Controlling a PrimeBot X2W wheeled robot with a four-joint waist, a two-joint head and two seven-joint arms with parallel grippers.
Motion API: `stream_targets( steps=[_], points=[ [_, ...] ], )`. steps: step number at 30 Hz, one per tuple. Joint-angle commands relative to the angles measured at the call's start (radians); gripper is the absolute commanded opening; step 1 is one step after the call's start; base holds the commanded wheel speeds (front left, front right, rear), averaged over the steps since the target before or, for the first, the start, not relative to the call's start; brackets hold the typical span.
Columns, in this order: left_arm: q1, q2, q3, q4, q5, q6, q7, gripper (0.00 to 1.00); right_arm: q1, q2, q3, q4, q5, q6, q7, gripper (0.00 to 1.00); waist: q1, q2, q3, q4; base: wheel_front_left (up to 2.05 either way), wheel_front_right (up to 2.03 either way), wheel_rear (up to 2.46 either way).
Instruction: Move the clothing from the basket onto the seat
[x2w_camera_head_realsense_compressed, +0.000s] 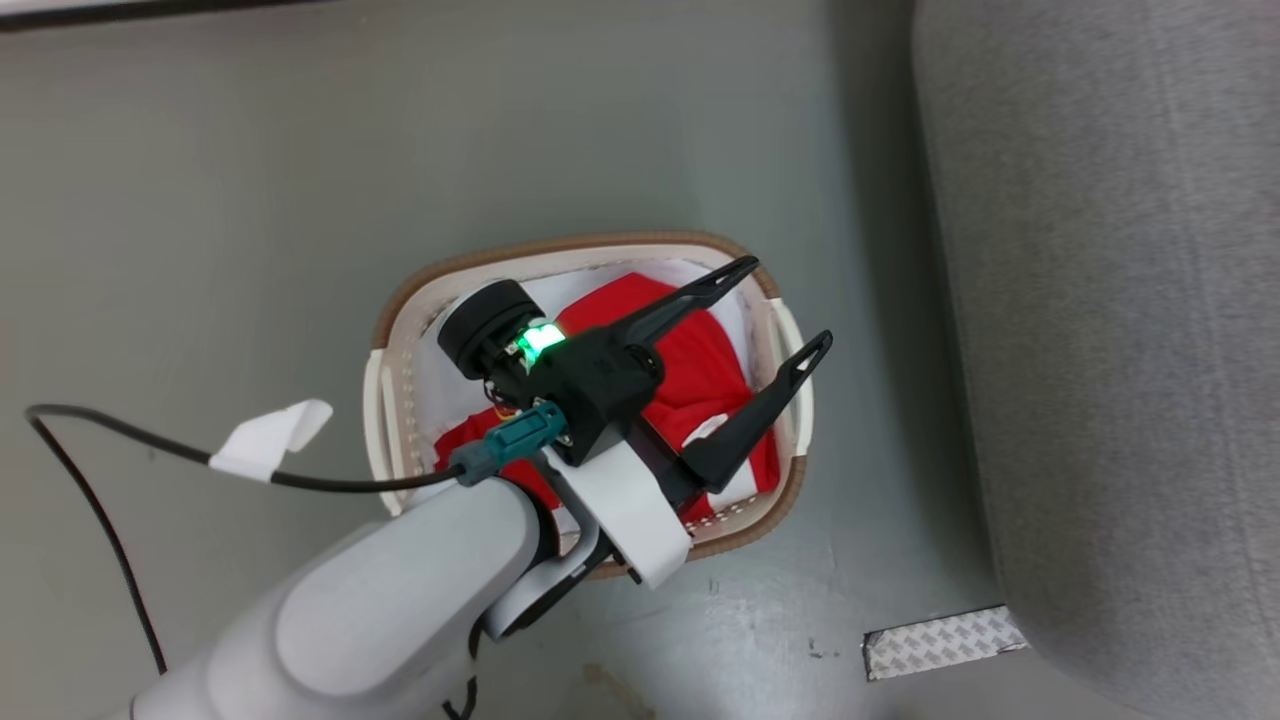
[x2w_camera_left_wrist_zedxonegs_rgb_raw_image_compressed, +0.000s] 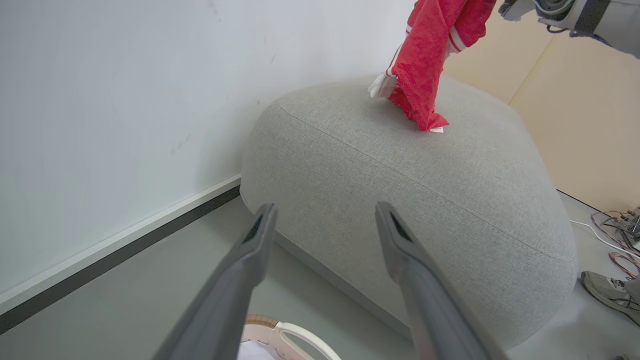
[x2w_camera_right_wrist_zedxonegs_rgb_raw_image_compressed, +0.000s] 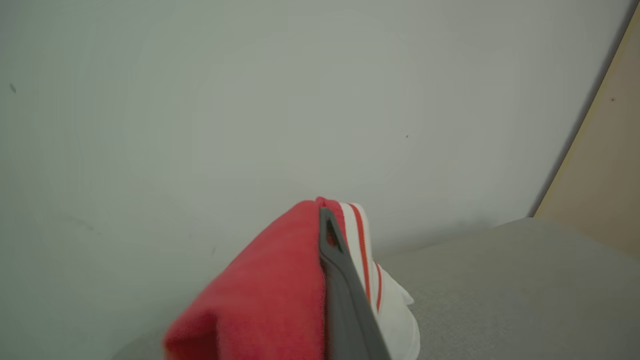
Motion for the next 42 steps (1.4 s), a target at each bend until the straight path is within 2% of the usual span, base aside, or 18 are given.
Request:
stream_targets(
  steps=[1, 6, 7, 12, 13, 14, 15, 20, 29, 36, 42],
  points=[
    [-0.013, 0.004, 0.004, -0.004, 0.002, 0.001, -0.001, 1.0, -0.007, -0.004, 0.012, 0.038, -0.018, -0.002, 0.024, 0.0, -0.0004, 0.0, 0.025, 0.024, 0.0, 0.0, 0.0],
    [-0.014, -0.004, 0.003, 0.002, -0.001, 0.003, -0.01, 1.0, -0.004, -0.004, 0.055, 0.156, -0.06, -0.002, 0.125, 0.0, -0.0004, 0.0, 0.035, 0.042, 0.0, 0.0, 0.0],
    [-0.01, -0.007, 0.003, 0.008, -0.008, 0.003, -0.013, 1.0, 0.002, 0.004, 0.086, 0.199, -0.066, -0.002, 0.179, 0.0, -0.0004, 0.0, 0.033, 0.049, 0.0, 0.0, 0.0],
    [0.001, -0.004, 0.005, 0.025, -0.02, 0.002, -0.023, 1.0, 0.026, 0.003, 0.194, 0.233, -0.029, -0.002, 0.319, 0.0, -0.0004, 0.0, 0.017, 0.049, 0.0, 0.0, 0.0],
    [0.004, -0.005, 0.005, 0.029, -0.023, 0.003, -0.027, 1.0, 0.032, 0.003, 0.212, 0.233, -0.014, -0.002, 0.343, 0.29, -0.0004, 0.0, 0.009, 0.047, 0.0, 0.0, 0.0],
    [0.007, -0.006, 0.005, 0.032, -0.026, 0.005, -0.029, 1.0, 0.033, -0.001, 0.226, 0.228, 0.0, -0.002, 0.356, 0.29, -0.0004, 0.0, 0.001, 0.044, 0.0, 0.0, 0.0],
    [0.009, -0.008, 0.005, 0.034, -0.028, 0.005, -0.029, 1.0, 0.034, -0.01, 0.242, 0.22, 0.01, -0.002, 0.361, 1.0, -0.0004, 0.0, -0.007, 0.042, 0.0, 0.0, 0.0],
    [0.024, -0.013, 0.001, 0.048, -0.031, 0.006, -0.042, 1.0, 0.06, -0.028, 0.312, 0.193, 0.048, -0.002, 0.386, 1.0, -0.0004, 0.0, -0.055, 0.031, 0.0, 0.0, 0.0],
    [0.119, -0.005, 0.008, 0.107, -0.089, 0.021, -0.086, 1.0, 0.134, -0.071, 0.467, 0.108, 0.124, -0.002, 0.53, 1.0, -0.0004, 0.0, -0.254, -0.015, 0.0, 0.0, 0.0],
    [0.207, 0.001, 0.055, 0.133, -0.135, 0.062, -0.129, 1.0, 0.203, -0.136, 0.548, -0.094, 0.163, -0.002, 0.481, 1.0, -0.0004, 0.0, -0.427, -0.015, 0.0, 0.0, 0.0],
    [0.283, 0.021, 0.137, 0.132, -0.168, 0.106, -0.146, 1.0, 0.288, -0.152, 0.53, -0.308, 0.247, -0.002, 0.388, 1.0, -0.0004, 0.0, -0.54, 0.018, 0.0, 0.0, 0.0]
  ],
)
